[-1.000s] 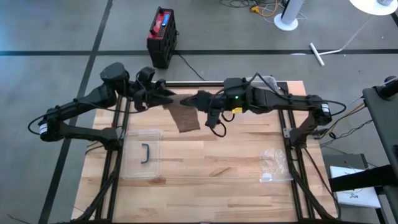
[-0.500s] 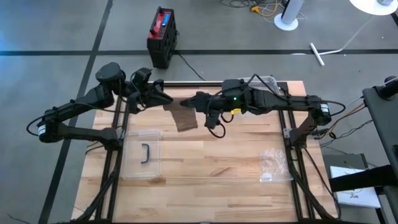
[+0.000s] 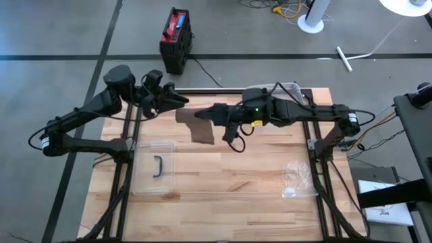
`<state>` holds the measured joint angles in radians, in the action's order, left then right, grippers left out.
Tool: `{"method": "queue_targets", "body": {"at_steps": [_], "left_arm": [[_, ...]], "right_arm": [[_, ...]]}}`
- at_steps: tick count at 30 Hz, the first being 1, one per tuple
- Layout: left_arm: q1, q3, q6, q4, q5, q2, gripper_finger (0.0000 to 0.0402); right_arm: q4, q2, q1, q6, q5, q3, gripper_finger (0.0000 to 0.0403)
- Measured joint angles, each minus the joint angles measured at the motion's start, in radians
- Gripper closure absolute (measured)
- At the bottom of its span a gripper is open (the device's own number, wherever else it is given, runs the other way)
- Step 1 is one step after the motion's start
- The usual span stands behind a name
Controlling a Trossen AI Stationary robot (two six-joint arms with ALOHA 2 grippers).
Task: Roll bandage
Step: Roll the brown bandage
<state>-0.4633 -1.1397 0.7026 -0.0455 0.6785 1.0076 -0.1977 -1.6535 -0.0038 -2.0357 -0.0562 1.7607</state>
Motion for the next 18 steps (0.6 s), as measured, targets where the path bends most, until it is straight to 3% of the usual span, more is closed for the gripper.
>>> {"method": "queue_targets", "body": {"at_steps": [6,18], "left_arm": [[0.000,0.000,-0.077,-0.009,0.021,-0.001,0.0183],[-0.017,0.000,-0.549,-0.111,0.071,-0.093,0.0212]], "right_arm": [[0.037,0.000,0.004,0.027,-0.024,0.000,0.0349],[0.122,0.009,0.006,0.348,-0.113,0.042,0.0352]]}}
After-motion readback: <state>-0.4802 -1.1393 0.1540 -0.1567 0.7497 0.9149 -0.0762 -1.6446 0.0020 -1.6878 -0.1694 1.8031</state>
